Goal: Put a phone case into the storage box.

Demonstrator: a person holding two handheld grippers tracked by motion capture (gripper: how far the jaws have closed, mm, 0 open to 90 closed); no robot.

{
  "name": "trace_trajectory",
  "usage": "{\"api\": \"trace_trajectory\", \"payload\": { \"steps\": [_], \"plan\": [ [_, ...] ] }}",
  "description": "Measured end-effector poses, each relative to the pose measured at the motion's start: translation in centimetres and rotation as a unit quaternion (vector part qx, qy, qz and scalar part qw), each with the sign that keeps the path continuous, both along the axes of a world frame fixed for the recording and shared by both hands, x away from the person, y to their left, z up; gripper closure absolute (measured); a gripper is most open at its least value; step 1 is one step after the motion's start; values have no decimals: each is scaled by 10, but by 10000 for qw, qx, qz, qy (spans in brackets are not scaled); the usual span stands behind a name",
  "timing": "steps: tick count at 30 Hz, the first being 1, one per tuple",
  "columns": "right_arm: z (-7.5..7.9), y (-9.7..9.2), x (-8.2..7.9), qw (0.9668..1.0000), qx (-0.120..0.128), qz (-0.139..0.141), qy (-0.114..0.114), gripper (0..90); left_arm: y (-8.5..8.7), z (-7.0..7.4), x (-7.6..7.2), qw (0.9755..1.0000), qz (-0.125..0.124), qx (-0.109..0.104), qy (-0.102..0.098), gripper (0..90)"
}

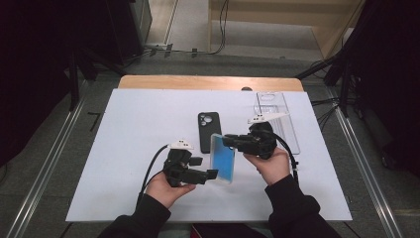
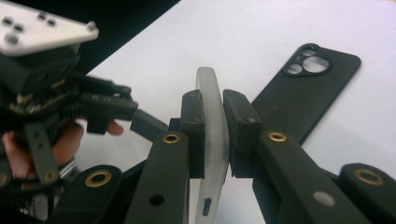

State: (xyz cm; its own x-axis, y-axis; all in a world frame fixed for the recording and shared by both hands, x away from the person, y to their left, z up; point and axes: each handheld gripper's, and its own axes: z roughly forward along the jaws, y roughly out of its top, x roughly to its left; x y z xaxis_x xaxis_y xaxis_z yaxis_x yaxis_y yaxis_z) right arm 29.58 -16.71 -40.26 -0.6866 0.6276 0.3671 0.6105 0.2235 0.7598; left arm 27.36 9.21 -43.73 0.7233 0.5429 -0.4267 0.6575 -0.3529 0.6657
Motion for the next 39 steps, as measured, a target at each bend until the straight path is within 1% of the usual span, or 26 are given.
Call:
{"api": "trace_trajectory", "payload": {
  "steps": [2,3,4,5,8,10,12,15,16,17,18,19,20,21,22,24,25,27,28,29,31,32,35,37,38,39],
  "plan": [
    [0,0,-1,10000,-30,61,-57,773,2,2,1,10000,-31,-29,42,221],
    [2,0,-3,9995,-83,225,-181,772,5,4,3,9999,-88,-76,105,261],
    [2,-1,-3,9993,-83,294,-197,772,7,6,4,9998,-139,-110,108,281],
    [2,-1,-3,9993,-83,294,-197,772,9,8,5,9998,-175,-102,90,281],
    [1,-2,-1,9982,49,577,-154,772,16,13,8,9993,-350,-151,43,312],
    [1,-2,-1,9979,65,623,-165,772,18,15,8,9990,-407,-161,7,312],
    [1,-4,-1,9962,163,845,-159,772,21,18,8,9984,-548,-134,-97,312],
    [1,-5,0,9947,261,981,-170,772,22,19,9,9979,-614,-157,-139,311],
    [3,-6,0,9932,252,1121,-201,772,22,19,9,9977,-638,-194,-148,311],
    [3,-6,0,9932,252,1121,-201,772,23,20,10,9973,-676,-216,-165,311],
    [4,-6,-1,9916,272,1239,-269,772,23,21,11,9967,-755,-234,-210,311],
    [4,-6,-1,9916,272,1239,-269,772,23,21,11,9967,-755,-234,-210,310],
    [5,-7,-1,9898,364,1356,-259,772,23,22,12,9962,-794,-230,-271,310],
    [5,-7,-1,9898,364,1356,-259,772,23,23,12,9959,-819,-207,-317,310],
    [5,-7,-1,9892,386,1388,-250,772,23,23,12,9952,-859,-189,-423,309],
    [6,-6,-2,9876,352,1502,-289,772,23,24,13,9938,-907,-141,-627,307],
    [6,-5,-2,9869,331,1548,-305,772,23,25,14,9934,-946,-150,-637,307],
    [6,-3,-3,9854,334,1644,-298,772,23,24,15,9932,-981,-180,-599,308],
    [6,0,-4,9835,330,1750,-316,772,23,24,16,9931,-1003,-197,-581,308],
    [6,0,-4,9835,330,1750,-316,772,23,24,17,9928,-1034,-198,-564,308],
    [6,3,-5,9816,286,1853,-359,772,22,24,17,9921,-1108,-223,-537,308],
    [5,6,-7,9794,258,1966,-375,772,22,25,17,9917,-1142,-222,-543,309],
    [5,9,-8,9776,228,2056,-376,772,21,25,17,9912,-1237,-168,-443,321],
    [5,13,-10,9740,176,2216,-444,772,21,24,17,9907,-1279,-184,-417,333],
    [5,13,-10,9740,176,2216,-444,772,20,24,17,9902,-1326,-201,-388,333],
    [4,15,-11,9711,168,2323,-522,771,20,24,17,9900,-1342,-200,-375,352]
  ]
}}
